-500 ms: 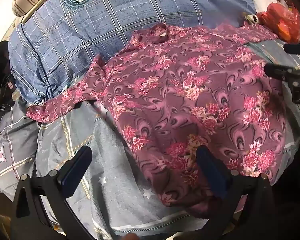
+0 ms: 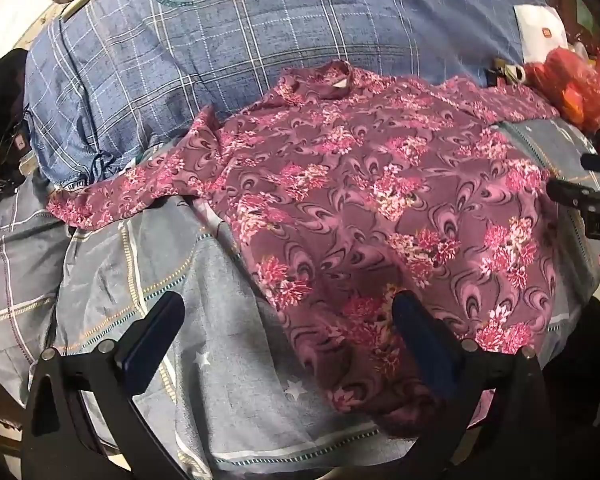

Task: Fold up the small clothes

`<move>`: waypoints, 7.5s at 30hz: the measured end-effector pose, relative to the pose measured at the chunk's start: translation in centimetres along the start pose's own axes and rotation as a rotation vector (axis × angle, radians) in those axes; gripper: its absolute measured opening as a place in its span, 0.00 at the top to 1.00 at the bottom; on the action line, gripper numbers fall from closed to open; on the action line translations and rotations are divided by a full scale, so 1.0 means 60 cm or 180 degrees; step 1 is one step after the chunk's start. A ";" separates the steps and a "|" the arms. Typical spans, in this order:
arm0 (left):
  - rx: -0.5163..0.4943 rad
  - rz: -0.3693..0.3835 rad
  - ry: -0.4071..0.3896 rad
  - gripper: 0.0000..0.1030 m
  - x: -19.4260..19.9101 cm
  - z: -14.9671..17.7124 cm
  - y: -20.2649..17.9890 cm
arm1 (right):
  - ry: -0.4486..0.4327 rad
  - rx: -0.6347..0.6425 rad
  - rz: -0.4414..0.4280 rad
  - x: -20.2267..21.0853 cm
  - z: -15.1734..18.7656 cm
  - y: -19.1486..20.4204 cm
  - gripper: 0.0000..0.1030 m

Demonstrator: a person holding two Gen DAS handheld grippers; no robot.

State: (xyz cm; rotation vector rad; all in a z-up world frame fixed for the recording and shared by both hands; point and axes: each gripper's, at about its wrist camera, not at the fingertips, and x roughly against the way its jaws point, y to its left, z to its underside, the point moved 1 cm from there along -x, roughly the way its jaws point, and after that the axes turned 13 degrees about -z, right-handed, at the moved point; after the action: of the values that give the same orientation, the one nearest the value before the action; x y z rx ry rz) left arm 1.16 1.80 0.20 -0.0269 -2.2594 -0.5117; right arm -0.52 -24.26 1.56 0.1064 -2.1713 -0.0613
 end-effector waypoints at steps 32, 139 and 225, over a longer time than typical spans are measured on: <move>0.0593 -0.0343 -0.0163 0.00 0.003 -0.003 0.077 | 0.0226 0.0037 -0.0018 -0.010 0.001 0.051 0.05; 0.0730 0.0354 0.0846 0.00 -0.060 0.040 0.090 | 0.0083 -0.0127 -0.0163 0.027 0.028 -0.018 0.05; 0.1126 0.1032 0.1312 0.51 -0.126 0.015 0.140 | 0.0199 -0.1666 -0.2233 -0.079 0.029 -0.136 0.80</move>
State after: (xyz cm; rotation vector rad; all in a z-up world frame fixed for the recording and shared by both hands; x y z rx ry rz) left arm 7.18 10.94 -2.78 -0.0972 -1.8607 0.0575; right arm 1.16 -31.91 -4.01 0.5499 -1.8919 -0.9965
